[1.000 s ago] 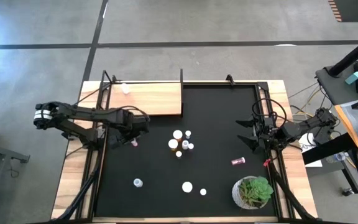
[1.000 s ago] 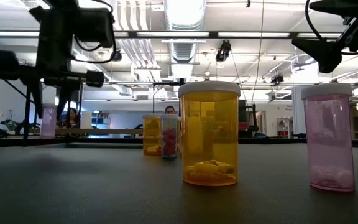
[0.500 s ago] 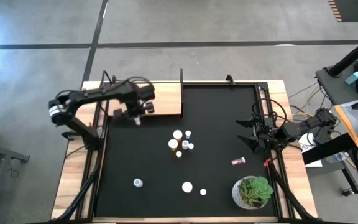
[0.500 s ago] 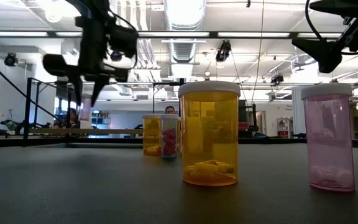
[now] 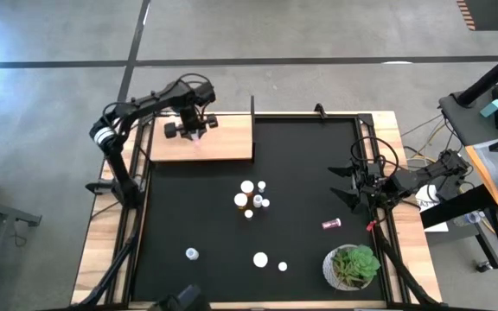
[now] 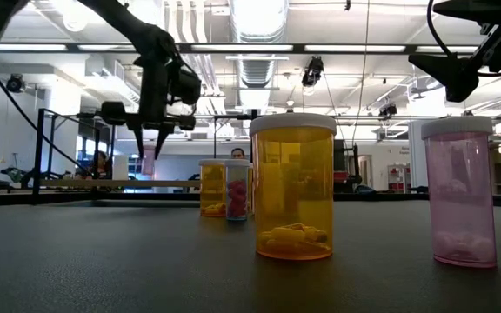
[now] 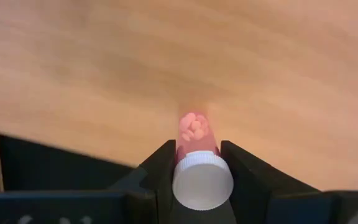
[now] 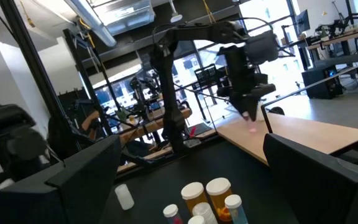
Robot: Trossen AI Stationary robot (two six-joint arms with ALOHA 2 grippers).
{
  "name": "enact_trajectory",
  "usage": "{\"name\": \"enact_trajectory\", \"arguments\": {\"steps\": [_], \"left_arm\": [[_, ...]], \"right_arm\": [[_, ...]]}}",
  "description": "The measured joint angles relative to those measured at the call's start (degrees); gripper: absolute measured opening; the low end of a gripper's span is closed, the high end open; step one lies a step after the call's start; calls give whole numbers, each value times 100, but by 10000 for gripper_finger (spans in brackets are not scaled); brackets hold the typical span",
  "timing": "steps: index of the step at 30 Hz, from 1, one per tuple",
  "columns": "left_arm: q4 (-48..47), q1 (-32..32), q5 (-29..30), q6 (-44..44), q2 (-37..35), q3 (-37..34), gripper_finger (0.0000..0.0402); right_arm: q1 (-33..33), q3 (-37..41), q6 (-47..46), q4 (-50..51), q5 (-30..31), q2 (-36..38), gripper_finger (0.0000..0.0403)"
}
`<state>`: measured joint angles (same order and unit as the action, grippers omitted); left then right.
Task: Pick and place medicine bottles onto shelf by color
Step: Put the top left pink pill bottle on the shelf
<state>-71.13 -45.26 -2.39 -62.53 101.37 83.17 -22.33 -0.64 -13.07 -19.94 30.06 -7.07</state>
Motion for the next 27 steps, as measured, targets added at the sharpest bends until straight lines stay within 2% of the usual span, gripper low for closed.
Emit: {"name": "enact_trajectory", "arguments": {"steps": [11,27], "left_arm": [[133,-544,77,44,536,485,102],[369,-839,472,20,578,582,102]], "right_arm": [[-1,0,-1,0,-1,0,384],[0,0,-1,-2,-2,0,384]]}}
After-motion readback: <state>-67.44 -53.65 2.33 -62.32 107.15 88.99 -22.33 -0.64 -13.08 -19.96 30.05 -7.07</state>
